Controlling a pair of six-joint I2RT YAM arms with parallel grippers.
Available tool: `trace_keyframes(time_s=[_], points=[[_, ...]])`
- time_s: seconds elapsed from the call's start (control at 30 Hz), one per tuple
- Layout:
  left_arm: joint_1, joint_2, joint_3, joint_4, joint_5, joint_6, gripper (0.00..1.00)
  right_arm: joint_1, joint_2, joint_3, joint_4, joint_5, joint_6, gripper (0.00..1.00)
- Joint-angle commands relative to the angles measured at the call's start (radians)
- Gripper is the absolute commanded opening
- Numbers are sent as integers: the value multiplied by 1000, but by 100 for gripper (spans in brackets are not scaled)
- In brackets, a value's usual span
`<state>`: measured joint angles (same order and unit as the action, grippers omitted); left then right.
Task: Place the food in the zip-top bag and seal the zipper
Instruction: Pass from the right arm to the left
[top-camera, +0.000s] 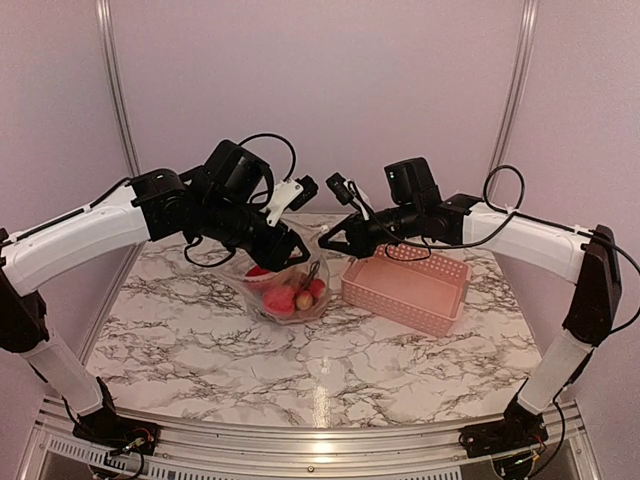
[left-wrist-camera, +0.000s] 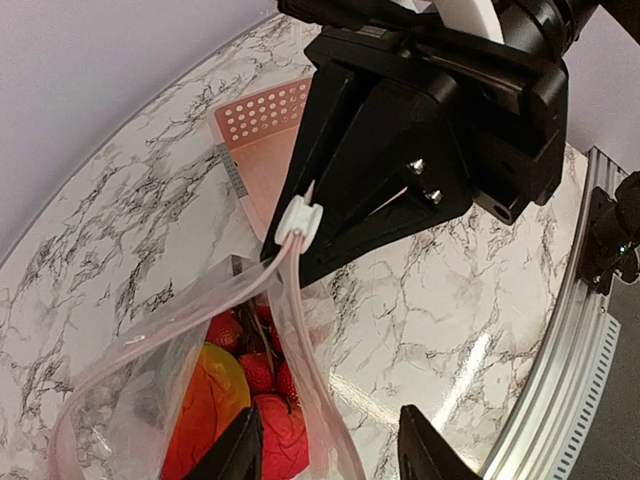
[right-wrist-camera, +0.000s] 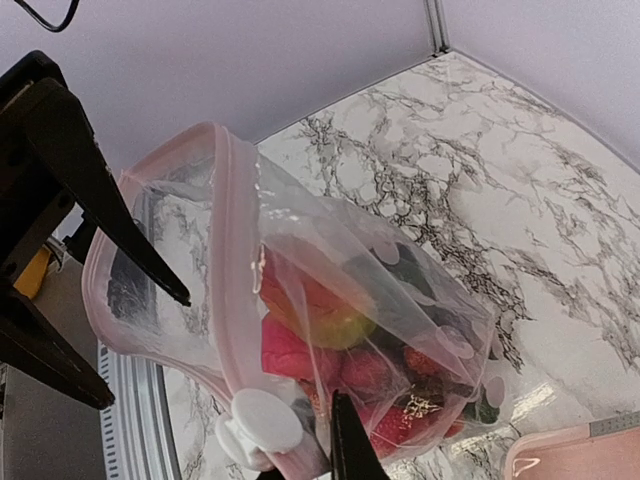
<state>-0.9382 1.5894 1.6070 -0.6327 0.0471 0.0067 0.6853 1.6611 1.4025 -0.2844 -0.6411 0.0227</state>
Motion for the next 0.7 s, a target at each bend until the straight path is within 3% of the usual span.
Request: trace_keyframes(time_s=[0.0, 0.1, 0.23, 0.33, 0.43, 0.53, 0.67], points=[[-2, 42, 19, 6, -57, -1, 45, 13, -21, 37, -33, 6, -16, 7], [-1, 73, 41, -16, -152, -1, 36, 15, -30, 28, -32, 3, -9, 7], [-1, 88, 45, -16, -137, 4, 16, 17, -44, 13, -27, -4, 0, 6], [-1, 93, 40, -14, -136, 1, 8, 17, -46, 20, -49, -6, -15, 7], [-1, 86, 35, -10, -137, 10, 0, 17, -51, 26, -74, -2, -21, 21], [-1, 70, 29, -6, -138, 32, 0, 17, -72, 13, -75, 11, -66, 32], [1, 41, 7, -7, -96, 88, 0, 17, -73, 41, -110, 25, -120, 33]])
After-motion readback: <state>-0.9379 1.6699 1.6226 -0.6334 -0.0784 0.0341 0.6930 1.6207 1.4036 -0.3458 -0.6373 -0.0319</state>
